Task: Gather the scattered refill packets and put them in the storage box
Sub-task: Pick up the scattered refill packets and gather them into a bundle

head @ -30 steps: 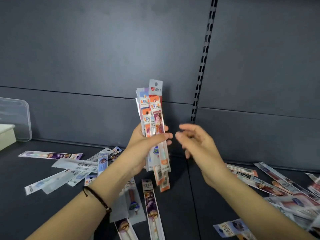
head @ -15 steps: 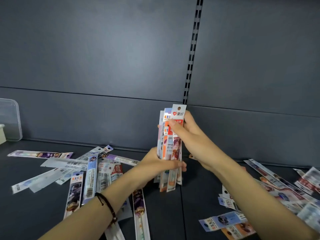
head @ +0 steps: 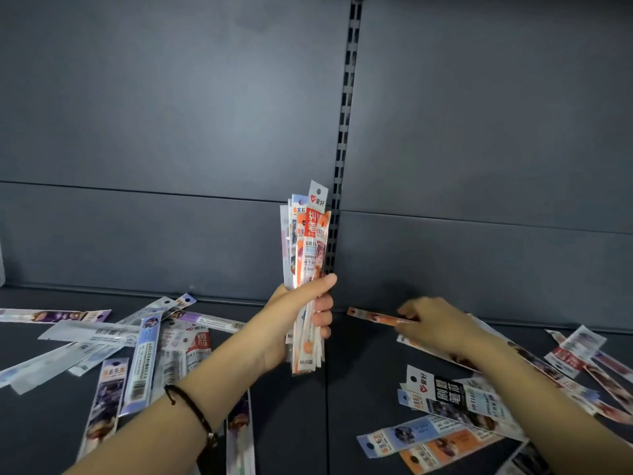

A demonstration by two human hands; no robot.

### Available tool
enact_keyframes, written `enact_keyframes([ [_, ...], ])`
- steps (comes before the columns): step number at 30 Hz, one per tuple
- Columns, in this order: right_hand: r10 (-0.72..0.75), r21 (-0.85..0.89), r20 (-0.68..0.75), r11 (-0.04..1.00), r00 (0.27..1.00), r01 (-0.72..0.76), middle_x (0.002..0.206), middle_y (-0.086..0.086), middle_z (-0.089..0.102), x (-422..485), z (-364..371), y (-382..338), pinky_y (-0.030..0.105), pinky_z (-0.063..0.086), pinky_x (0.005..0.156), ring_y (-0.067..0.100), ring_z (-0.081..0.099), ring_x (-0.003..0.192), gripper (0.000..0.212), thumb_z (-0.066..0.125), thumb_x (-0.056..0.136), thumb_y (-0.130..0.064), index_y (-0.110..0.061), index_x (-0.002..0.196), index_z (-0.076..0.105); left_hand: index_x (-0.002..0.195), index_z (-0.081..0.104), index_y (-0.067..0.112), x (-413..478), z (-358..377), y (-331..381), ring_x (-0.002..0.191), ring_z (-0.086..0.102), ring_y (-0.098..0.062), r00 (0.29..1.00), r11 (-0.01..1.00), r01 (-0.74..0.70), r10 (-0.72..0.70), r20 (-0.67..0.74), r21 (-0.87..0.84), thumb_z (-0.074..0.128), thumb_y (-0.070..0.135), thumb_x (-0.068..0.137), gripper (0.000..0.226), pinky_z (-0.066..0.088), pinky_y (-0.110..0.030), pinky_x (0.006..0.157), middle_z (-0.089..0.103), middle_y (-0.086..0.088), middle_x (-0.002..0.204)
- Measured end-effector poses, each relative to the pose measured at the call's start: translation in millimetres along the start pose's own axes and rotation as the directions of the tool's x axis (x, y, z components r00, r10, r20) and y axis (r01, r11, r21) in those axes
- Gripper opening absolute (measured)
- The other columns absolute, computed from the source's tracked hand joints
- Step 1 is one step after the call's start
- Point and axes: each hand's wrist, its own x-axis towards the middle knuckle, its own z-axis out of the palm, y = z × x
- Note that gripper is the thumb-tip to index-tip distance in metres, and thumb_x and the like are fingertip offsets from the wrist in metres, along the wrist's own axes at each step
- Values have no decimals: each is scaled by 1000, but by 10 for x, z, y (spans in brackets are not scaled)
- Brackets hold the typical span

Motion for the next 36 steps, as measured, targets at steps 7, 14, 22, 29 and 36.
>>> enact_keyframes([
  [7,62,-31,-94,997,994,-65,108,-6,71,82,95,42,35,47,91,16,63,102,21,60,89,-30,-29,108,71,85,53,16,24,-9,-210,46,38,-9,994,994,66,-73,-75,-88,70,41,73,33,40,-22,48,41,3,58],
  [14,107,800,-170,595,980,74,78,1,71,14,-141,-81,21,47,55,12,62,64,11,77,75,-9,-17,81,72,99,61,15,13,-51,-293,61,61,-13,983,990,102,-115,-145,-96,66,43,79,34,53,-29,63,67,0,77],
  [22,-135,978,81,200,988,-53,72,8,74,-279,-20,-672,19,50,51,10,65,56,14,75,78,-12,-5,91,73,119,65,17,-32,-59,-297,96,71,-27,985,989,137,-129,-117,61,60,46,81,48,54,-42,85,74,-12,105],
  [29,-152,804,-207,536,967,256,72,-2,74,-278,74,-682,19,54,66,4,70,66,17,80,74,-24,-10,78,72,121,59,17,-59,-5,-309,87,74,-22,996,993,92,-92,-1,75,61,33,81,43,60,-33,70,76,-9,96],
  [36,-149,510,-19,849,989,138,85,-5,70,-169,-305,-13,20,45,55,6,60,69,26,59,89,-43,-20,90,71,107,59,11,-10,-75,-340,62,62,-13,995,995,97,-98,-30,-5,71,22,75,35,56,-30,64,66,-3,78],
])
